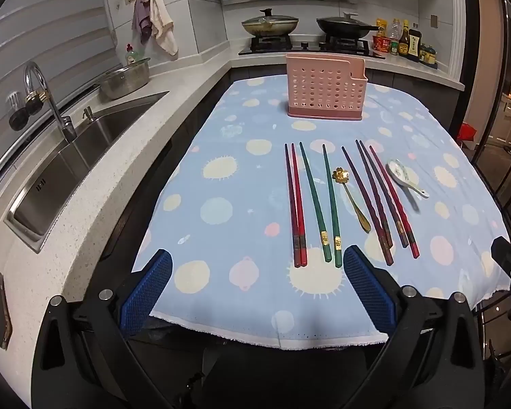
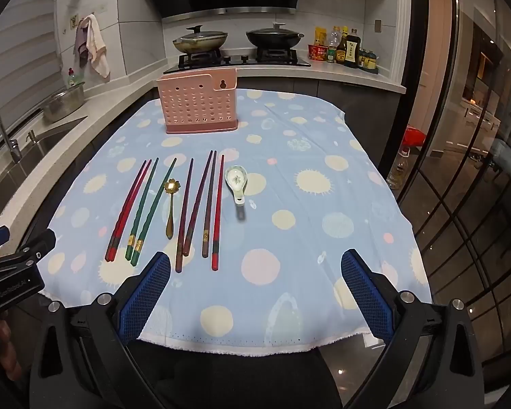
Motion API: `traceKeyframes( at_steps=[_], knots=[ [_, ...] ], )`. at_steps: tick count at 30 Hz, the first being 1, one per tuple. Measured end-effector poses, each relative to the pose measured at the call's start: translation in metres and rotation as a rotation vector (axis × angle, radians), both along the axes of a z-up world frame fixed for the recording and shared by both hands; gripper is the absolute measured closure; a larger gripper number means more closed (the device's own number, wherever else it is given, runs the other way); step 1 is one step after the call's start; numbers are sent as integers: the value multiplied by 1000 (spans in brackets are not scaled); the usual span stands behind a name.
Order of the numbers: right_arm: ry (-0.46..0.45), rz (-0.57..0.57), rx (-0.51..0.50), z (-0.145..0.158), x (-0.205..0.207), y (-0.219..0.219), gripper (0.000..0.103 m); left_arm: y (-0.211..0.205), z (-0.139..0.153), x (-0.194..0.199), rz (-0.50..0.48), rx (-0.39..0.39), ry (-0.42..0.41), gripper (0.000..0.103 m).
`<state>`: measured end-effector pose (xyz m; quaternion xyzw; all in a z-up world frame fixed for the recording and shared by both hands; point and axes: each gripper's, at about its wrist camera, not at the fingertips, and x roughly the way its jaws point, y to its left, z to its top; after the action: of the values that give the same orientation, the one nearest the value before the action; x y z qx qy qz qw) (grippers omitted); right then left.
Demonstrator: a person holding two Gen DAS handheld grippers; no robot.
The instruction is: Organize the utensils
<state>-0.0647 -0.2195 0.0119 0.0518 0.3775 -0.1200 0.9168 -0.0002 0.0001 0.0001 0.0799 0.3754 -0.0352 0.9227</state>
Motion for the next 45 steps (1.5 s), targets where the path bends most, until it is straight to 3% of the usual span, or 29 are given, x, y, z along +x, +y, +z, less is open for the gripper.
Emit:
traceKeyframes(
  at_steps=[45],
  knots=[
    [-4,1,-7,0,-1,2,7,3,0,-1,2,-10,7,7]
  ],
)
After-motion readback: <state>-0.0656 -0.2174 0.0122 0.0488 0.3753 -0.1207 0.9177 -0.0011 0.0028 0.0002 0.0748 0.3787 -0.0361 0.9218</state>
